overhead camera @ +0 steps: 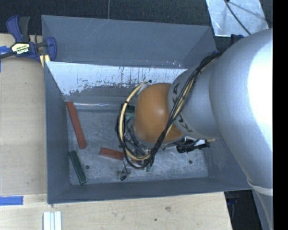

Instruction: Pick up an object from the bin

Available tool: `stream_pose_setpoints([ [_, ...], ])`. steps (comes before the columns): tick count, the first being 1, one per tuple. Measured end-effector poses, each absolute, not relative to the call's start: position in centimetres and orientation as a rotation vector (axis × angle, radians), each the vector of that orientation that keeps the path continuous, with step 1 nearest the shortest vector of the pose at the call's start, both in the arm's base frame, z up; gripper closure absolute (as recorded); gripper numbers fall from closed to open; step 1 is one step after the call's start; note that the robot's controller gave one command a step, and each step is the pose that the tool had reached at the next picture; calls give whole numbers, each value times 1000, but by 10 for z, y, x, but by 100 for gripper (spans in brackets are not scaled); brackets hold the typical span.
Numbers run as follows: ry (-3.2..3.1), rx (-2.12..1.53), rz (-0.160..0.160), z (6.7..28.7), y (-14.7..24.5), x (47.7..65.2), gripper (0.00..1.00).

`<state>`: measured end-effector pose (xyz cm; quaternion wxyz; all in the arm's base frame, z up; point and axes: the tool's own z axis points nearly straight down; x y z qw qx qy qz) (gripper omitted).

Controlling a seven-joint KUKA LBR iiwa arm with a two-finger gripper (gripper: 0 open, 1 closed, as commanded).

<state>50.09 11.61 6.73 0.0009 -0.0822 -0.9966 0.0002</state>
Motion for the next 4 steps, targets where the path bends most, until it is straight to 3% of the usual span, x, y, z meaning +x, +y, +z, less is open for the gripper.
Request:
stream_pose_setpoints([
  [1,-3144,-152,-4,101,146,498,0],
  [2,-3132,-315,-3,100,141,506,0],
  [3,-3081,-606,1,69,148,496,0],
  [4,-3082,-605,1,69,148,496,0],
])
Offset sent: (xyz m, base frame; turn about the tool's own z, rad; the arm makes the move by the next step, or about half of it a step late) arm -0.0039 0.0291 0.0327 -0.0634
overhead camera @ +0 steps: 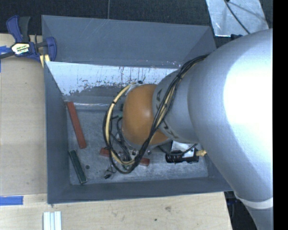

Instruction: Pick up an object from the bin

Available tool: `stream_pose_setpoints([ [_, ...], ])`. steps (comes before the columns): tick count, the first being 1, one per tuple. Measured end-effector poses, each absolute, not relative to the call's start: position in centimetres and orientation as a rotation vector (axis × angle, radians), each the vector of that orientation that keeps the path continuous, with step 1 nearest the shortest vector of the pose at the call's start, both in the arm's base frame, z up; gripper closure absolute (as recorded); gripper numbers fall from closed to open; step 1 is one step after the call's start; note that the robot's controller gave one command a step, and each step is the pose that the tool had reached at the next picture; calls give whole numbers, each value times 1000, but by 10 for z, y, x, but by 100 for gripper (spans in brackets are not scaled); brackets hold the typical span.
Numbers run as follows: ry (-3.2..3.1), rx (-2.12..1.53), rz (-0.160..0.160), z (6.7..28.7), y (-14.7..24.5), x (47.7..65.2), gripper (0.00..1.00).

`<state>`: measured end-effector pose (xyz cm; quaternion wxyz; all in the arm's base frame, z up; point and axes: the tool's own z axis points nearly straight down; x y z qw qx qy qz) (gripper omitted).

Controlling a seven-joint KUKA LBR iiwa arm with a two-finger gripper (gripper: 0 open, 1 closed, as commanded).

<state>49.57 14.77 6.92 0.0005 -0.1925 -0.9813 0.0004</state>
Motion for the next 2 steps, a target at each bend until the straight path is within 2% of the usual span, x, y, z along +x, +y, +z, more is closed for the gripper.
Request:
stream_pose_setpoints([
  [1,-3087,-607,-3,71,148,498,100],
  [2,-3086,-607,-2,79,148,499,100],
])
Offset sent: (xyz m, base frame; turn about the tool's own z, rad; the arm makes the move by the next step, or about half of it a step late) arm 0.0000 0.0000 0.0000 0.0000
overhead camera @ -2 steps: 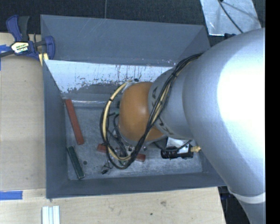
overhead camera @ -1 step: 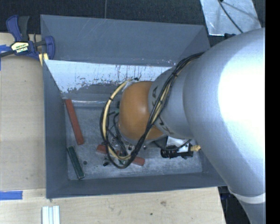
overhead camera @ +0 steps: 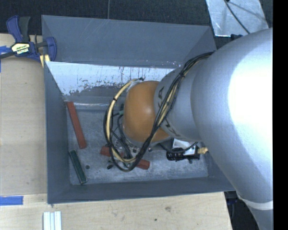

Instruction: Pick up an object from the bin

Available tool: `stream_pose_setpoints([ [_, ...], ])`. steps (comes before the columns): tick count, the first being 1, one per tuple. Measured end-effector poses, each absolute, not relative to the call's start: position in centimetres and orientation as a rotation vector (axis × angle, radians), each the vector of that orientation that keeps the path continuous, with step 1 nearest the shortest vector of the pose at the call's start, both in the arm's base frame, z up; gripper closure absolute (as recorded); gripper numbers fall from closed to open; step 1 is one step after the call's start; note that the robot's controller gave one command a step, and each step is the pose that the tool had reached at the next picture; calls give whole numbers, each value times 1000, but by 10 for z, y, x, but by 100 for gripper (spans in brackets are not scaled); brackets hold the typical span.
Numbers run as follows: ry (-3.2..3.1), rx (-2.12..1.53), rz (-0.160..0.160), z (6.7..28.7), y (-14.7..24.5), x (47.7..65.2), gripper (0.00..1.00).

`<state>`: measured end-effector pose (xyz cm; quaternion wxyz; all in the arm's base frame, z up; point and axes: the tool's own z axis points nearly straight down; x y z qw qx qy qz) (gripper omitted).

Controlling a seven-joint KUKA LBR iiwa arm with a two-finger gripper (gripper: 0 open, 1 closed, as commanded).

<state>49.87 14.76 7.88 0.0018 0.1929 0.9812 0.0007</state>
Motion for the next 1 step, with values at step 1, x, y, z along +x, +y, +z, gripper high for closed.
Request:
stream_pose_setpoints([
  [1,3078,605,3,90,147,500,100],
])
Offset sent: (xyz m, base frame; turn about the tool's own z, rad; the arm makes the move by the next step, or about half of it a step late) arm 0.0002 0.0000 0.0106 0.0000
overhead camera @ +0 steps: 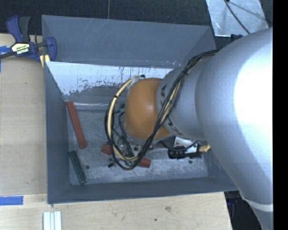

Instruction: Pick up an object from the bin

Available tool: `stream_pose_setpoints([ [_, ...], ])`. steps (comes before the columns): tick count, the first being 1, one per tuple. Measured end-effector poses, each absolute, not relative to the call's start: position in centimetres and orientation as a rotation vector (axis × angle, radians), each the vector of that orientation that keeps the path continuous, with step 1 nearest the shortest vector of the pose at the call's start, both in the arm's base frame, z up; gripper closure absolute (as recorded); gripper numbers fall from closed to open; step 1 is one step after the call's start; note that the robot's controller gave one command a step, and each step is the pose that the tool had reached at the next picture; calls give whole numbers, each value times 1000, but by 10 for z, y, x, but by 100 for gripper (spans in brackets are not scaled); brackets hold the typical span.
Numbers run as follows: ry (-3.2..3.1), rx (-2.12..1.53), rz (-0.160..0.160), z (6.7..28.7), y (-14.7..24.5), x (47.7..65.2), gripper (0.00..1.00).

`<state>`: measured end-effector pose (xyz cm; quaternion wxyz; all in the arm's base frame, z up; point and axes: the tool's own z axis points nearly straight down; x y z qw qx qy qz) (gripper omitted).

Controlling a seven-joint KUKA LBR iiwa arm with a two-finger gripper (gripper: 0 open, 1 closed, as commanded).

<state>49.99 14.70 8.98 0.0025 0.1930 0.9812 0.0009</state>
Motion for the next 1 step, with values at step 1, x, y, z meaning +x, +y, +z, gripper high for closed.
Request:
stream_pose_setpoints([
  [1,3076,605,4,112,146,501,100],
])
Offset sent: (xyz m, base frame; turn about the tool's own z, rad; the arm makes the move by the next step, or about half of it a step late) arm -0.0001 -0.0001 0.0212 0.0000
